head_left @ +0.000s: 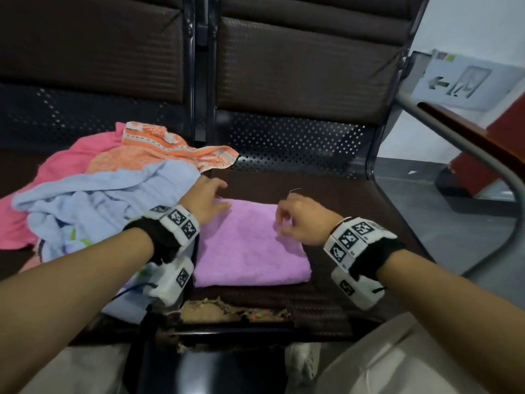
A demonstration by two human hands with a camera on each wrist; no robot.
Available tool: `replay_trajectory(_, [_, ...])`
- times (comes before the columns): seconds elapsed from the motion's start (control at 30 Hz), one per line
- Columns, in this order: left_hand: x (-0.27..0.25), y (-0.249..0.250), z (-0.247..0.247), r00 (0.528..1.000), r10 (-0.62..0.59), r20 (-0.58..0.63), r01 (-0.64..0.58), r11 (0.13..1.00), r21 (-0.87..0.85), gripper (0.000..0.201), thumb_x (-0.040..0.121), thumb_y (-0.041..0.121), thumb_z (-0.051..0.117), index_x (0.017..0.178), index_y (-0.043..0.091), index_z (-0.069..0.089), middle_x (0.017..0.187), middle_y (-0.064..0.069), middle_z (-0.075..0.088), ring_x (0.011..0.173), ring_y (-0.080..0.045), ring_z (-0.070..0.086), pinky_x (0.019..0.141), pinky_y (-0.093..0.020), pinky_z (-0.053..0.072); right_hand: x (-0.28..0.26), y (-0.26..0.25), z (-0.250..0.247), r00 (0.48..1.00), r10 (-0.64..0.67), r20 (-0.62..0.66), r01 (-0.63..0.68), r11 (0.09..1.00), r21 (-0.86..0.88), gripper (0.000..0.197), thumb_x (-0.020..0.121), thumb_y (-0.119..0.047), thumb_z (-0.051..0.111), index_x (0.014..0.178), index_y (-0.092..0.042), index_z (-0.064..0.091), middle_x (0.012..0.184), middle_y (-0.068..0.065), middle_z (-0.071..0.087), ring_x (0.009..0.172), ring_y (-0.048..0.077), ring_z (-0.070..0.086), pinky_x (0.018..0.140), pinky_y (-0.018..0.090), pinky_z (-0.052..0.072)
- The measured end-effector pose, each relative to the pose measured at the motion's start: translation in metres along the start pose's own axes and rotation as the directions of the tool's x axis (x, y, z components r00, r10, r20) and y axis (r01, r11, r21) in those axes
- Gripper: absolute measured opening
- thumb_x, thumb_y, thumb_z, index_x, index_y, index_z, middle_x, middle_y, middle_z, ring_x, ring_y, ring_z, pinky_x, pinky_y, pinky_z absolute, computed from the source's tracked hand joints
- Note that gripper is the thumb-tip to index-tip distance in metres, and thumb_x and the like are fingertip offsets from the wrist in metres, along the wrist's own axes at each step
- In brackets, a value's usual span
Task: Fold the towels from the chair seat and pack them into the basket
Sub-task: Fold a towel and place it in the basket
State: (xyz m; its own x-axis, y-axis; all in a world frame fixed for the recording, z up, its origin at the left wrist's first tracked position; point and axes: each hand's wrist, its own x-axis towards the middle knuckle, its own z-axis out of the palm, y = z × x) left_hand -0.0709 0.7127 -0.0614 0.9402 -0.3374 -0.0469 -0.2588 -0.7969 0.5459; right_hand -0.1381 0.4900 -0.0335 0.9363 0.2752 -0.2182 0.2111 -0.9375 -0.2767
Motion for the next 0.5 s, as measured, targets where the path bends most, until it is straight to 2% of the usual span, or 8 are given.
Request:
replay_trajectory(0.07, [-0.014,0.0,0.003,0.988,0.15,-0.031,-0.144,0.981,0.128,0.038,0.086,0.026,0.064,0.122,0.016,0.054,0.121,-0.006,0.045,0.115,-0.023,0.043,0.1,-0.036,0.036,-0.009,-0.008,0.007,0.975,-0.083,0.204,0.094,0.995,-0.044,0.037,0.075,-0.046,0.073,0.096,-0.019,0.058,0.094,-0.003,0.053,0.084,0.017,0.053,0.078,0.03,0.047])
replay_trajectory(0.13, [-0.03,0.006,0.005,0.952,0.293,0.089,-0.302,0.946,0.115,0.025,0.087,0.03,0.063,0.108,0.017,0.061,0.108,-0.003,0.052,0.104,-0.02,0.048,0.095,-0.04,0.039,-0.015,-0.014,0.016,0.943,-0.095,0.32,0.134,0.985,-0.104,0.057,0.068,-0.056,0.075,0.106,-0.019,0.053,0.103,0.0,0.05,0.094,0.019,0.048,0.082,0.033,0.045])
replay_trajectory(0.17, [-0.037,0.01,0.005,0.93,0.325,0.17,-0.341,0.937,0.075,0.022,0.088,0.033,0.061,0.102,0.017,0.064,0.102,-0.003,0.056,0.097,-0.019,0.051,0.092,-0.039,0.042,-0.017,-0.015,0.019,0.935,-0.092,0.344,0.149,0.978,-0.145,0.064,0.066,-0.057,0.076,0.109,-0.019,0.049,0.107,0.001,0.047,0.099,0.02,0.046,0.085,0.035,0.044])
replay_trajectory(0.23, [-0.048,0.017,0.005,0.899,0.32,0.297,-0.352,0.934,0.059,0.032,0.087,0.045,0.058,0.101,0.018,0.064,0.099,-0.003,0.058,0.093,-0.017,0.055,0.09,-0.036,0.044,-0.017,-0.019,0.021,0.934,-0.091,0.345,0.18,0.955,-0.235,0.067,0.065,-0.054,0.077,0.112,-0.019,0.045,0.111,0.004,0.046,0.102,0.024,0.046,0.084,0.036,0.044])
replay_trajectory(0.33, [-0.061,0.016,0.004,0.866,0.265,0.423,-0.37,0.91,0.187,0.059,0.078,0.063,0.056,0.119,0.021,0.055,0.113,0.001,0.05,0.107,-0.015,0.048,0.099,-0.032,0.039,-0.017,-0.028,0.025,0.957,-0.126,0.261,0.218,0.907,-0.361,0.057,0.073,-0.04,0.071,0.119,-0.016,0.046,0.114,0.009,0.051,0.102,0.03,0.054,0.073,0.032,0.039])
replay_trajectory(0.4, [-0.067,0.012,0.005,0.847,0.24,0.474,-0.422,0.846,0.326,0.072,0.075,0.065,0.059,0.131,0.022,0.045,0.121,0.0,0.043,0.115,-0.016,0.042,0.101,-0.032,0.036,-0.018,-0.036,0.028,0.968,-0.149,0.204,0.221,0.888,-0.402,0.049,0.079,-0.034,0.064,0.123,-0.015,0.049,0.116,0.011,0.054,0.104,0.032,0.057,0.074,0.031,0.039])
replay_trajectory(0.5, [-0.072,0.011,0.008,0.855,0.264,0.446,-0.461,0.781,0.422,0.071,0.078,0.06,0.06,0.135,0.022,0.04,0.125,-0.002,0.039,0.117,-0.021,0.041,0.096,-0.035,0.041,-0.02,-0.043,0.023,0.975,-0.15,0.163,0.202,0.904,-0.377,0.036,0.084,-0.03,0.058,0.116,-0.014,0.055,0.113,0.014,0.06,0.103,0.032,0.059,0.08,0.032,0.043])
